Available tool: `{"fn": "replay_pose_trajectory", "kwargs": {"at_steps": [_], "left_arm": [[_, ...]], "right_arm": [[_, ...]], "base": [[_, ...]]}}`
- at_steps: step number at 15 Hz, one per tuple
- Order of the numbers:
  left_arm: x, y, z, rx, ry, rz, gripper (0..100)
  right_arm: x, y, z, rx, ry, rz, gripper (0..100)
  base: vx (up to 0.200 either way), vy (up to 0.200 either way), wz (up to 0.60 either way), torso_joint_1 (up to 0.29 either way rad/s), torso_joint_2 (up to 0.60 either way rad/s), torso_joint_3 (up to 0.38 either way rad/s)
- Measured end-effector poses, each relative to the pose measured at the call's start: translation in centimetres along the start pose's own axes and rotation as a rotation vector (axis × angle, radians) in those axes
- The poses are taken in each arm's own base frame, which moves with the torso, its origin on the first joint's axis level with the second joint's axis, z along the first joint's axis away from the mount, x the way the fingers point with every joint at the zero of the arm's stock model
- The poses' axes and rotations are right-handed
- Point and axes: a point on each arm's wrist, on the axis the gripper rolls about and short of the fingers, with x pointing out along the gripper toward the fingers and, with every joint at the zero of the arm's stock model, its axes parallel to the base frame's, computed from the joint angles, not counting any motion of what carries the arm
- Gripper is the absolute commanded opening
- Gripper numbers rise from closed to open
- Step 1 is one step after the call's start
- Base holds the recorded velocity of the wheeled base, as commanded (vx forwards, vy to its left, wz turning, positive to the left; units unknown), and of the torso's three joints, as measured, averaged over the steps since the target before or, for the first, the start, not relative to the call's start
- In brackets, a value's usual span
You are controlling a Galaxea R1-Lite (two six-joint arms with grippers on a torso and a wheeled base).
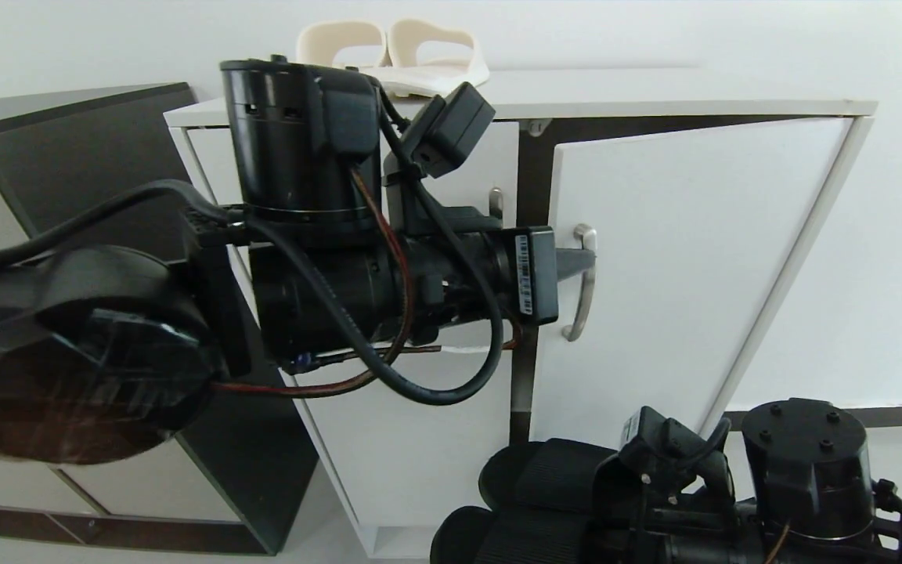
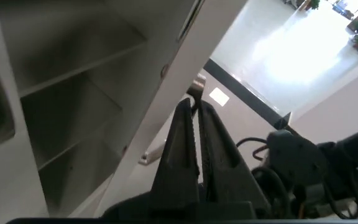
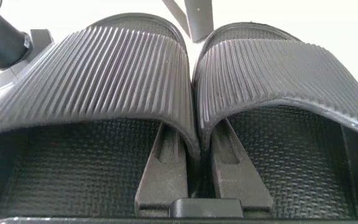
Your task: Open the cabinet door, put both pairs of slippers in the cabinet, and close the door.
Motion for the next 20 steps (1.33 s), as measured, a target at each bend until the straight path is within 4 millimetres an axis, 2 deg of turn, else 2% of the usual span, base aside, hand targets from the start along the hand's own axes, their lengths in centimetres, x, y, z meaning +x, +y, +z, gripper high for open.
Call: {"fn": "replay_pose_trajectory", "kwargs": {"at_steps": [5, 9, 13, 16, 17, 20], "left_arm": [[-3.6, -1.0, -0.6, -0.003, 0.006, -0.007, 0], [-5.7, 0.3, 0.2, -0.004, -0.035, 0.051, 0], [-5.2, 0.8, 0.8, -0.006, -0.04, 0.035, 0], [-3.7, 1.6, 1.4, -0.025, -0.045, 0.037, 0], [-3.2, 1.9, 1.4, -0.027, -0.043, 0.04, 100], [-1.5, 2.8, 1.4, -0.031, -0.034, 0.048, 100]], "right_arm": [[0.0, 0.0, 0.1, -0.001, -0.004, -0.004, 0], [-0.1, 0.3, 0.0, -0.002, 0.01, 0.005, 0], [-1.2, 2.2, -0.7, -0.012, 0.051, 0.067, 0], [-2.1, 2.7, -1.0, -0.012, 0.047, 0.076, 0], [-2.3, 2.7, -0.9, -0.014, 0.043, 0.076, 0], [-2.6, 2.8, -0.8, -0.017, 0.033, 0.077, 0]], "base": [[0.0, 0.0, 0.0, 0.0, 0.0, 0.0], [0.0, 0.0, 0.0, 0.0, 0.0, 0.0], [0.0, 0.0, 0.0, 0.0, 0.0, 0.0], [0.0, 0.0, 0.0, 0.0, 0.0, 0.0], [0.0, 0.0, 0.0, 0.0, 0.0, 0.0], [0.0, 0.0, 0.0, 0.0, 0.0, 0.0]]}}
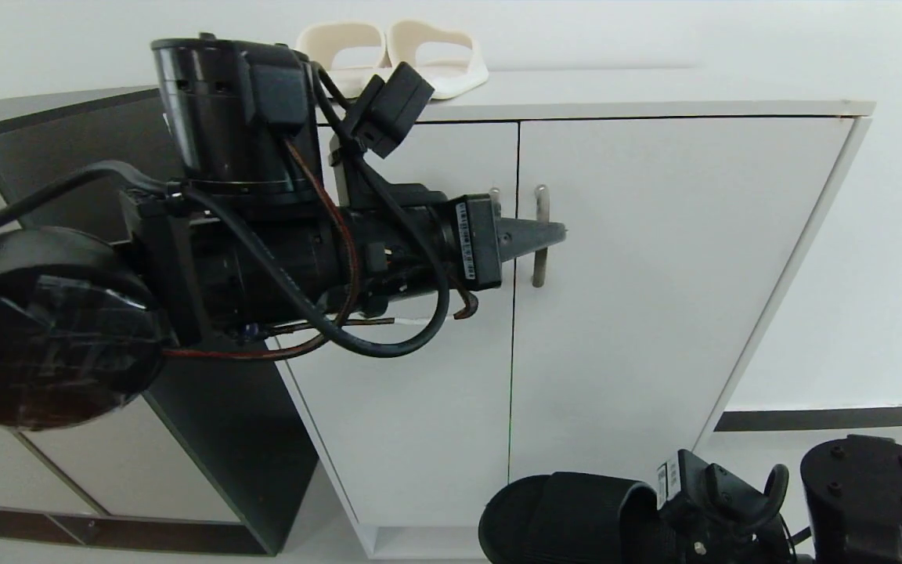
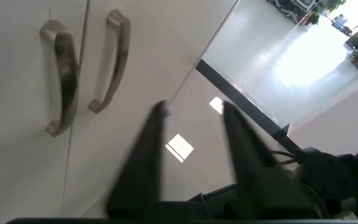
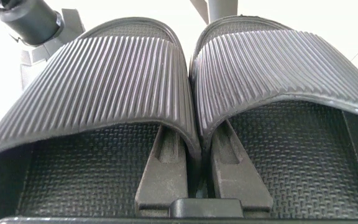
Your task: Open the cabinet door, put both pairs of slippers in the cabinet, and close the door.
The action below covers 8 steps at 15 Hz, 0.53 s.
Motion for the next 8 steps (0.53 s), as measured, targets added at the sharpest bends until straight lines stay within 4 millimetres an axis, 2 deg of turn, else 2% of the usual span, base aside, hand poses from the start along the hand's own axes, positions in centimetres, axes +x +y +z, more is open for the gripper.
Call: {"fn": "replay_pose_trajectory", "kwargs": {"at_steps": [8], "left_arm": [[3.1, 1.7, 0.0, -0.005, 0.005, 0.02, 100]], "right_arm": [[-0.1, 0.0, 0.1, -0.002, -0.006, -0.002, 0]], "base": [[0.0, 0.0, 0.0, 0.0, 0.0, 0.0]]}}
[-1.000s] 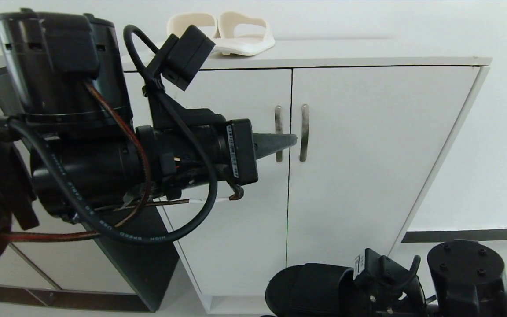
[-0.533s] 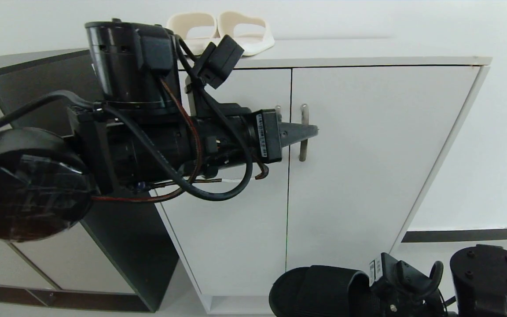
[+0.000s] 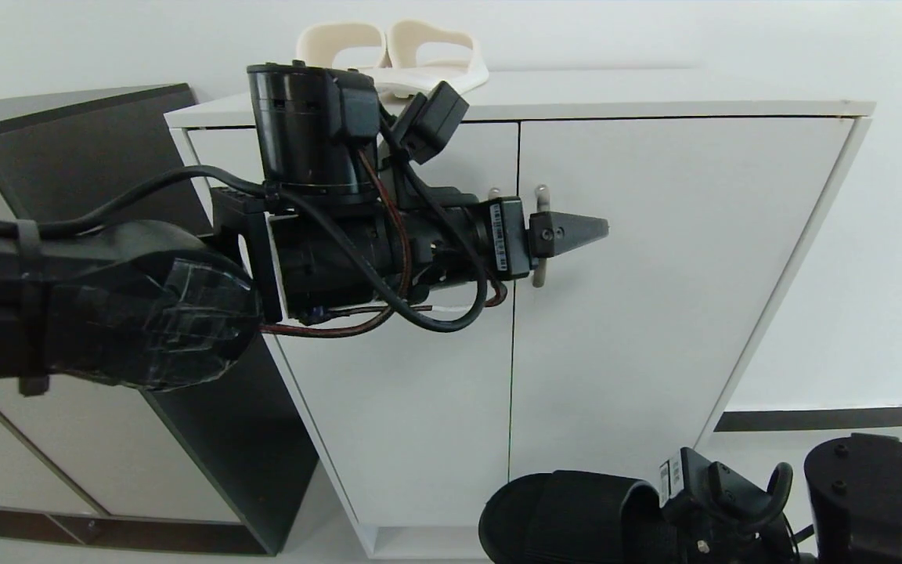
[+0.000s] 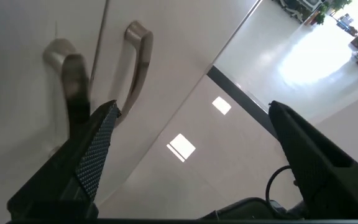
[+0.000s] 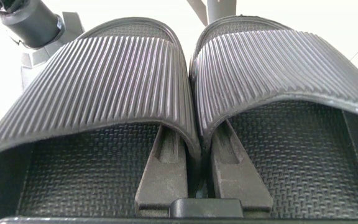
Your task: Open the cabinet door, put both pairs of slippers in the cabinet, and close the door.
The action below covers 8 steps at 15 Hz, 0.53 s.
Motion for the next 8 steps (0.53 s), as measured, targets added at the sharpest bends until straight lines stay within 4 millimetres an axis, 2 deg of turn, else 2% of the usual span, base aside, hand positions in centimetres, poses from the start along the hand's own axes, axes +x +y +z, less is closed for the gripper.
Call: {"fn": "replay_pose_trajectory", "kwargs": {"at_steps": [6, 7, 8], "left_arm": [[2.2, 0.6, 0.0, 0.003, -0.006, -0.002, 100], [2.3, 0.6, -0.1, 0.002, -0.002, -0.002, 0], [2.4, 0.7, -0.2, 0.001, -0.001, 0.001, 0]], "right_arm": [[0.1, 0.0, 0.3, -0.003, -0.009, 0.001, 0], [0.2, 0.0, 0.4, -0.004, -0.011, 0.001, 0], [0.2, 0.0, 0.4, -0.004, -0.011, 0.001, 0]], "base": [[0.0, 0.0, 0.0, 0.0, 0.0, 0.0], [0.0, 0.0, 0.0, 0.0, 0.0, 0.0], [0.0, 0.0, 0.0, 0.0, 0.0, 0.0]]}}
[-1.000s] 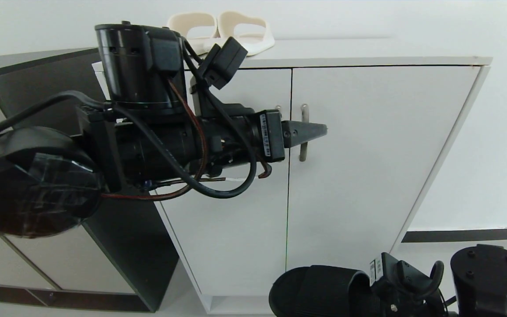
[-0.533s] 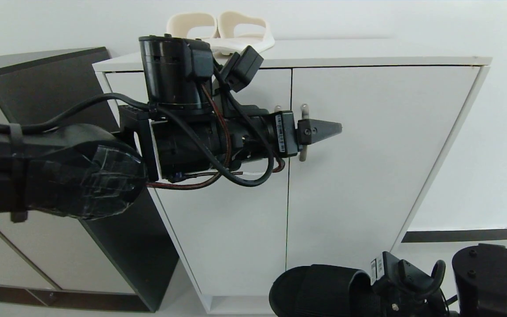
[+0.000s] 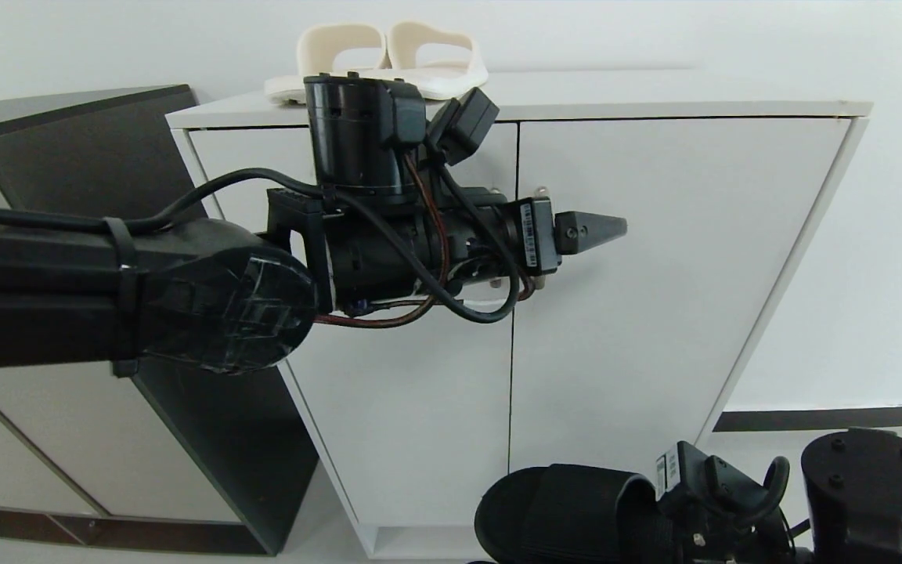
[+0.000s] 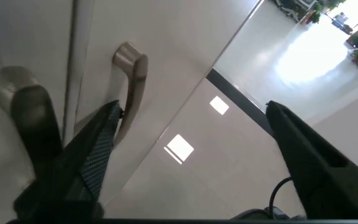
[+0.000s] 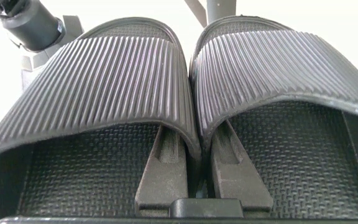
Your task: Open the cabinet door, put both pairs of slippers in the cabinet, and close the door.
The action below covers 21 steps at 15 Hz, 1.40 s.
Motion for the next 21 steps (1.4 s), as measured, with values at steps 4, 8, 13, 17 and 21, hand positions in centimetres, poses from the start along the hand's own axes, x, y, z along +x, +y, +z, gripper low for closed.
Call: {"fn": "replay_pose_trajectory", "kwargs": {"at_steps": [4, 8, 13, 17, 21], "left_arm": [[-0.1, -0.1, -0.4, -0.001, 0.017, 0.001, 0], [-1.8, -2.2, -1.5, 0.031, 0.018, -0.06, 0], [-5.1, -3.6, -2.1, 0.042, 0.0, -0.084, 0], [-8.4, -3.5, -1.8, 0.045, -0.024, -0.06, 0], [-8.8, -2.3, -0.4, 0.05, -0.073, -0.027, 0]], "right_arm": [[0.0, 0.0, -0.1, 0.001, 0.004, 0.003, 0], [0.0, 0.4, -0.4, -0.003, 0.017, 0.018, 0], [0.0, 0.7, -0.5, -0.01, 0.019, 0.032, 0], [0.1, 0.9, -0.5, -0.012, 0.021, 0.039, 0], [0.2, 1.0, -0.4, -0.015, 0.021, 0.045, 0]], "base": [[0.0, 0.0, 0.0, 0.0, 0.0, 0.0], [0.0, 0.0, 0.0, 0.0, 0.0, 0.0], [0.0, 0.0, 0.0, 0.0, 0.0, 0.0], [0.0, 0.0, 0.0, 0.0, 0.0, 0.0], [0.0, 0.0, 0.0, 0.0, 0.0, 0.0]]}}
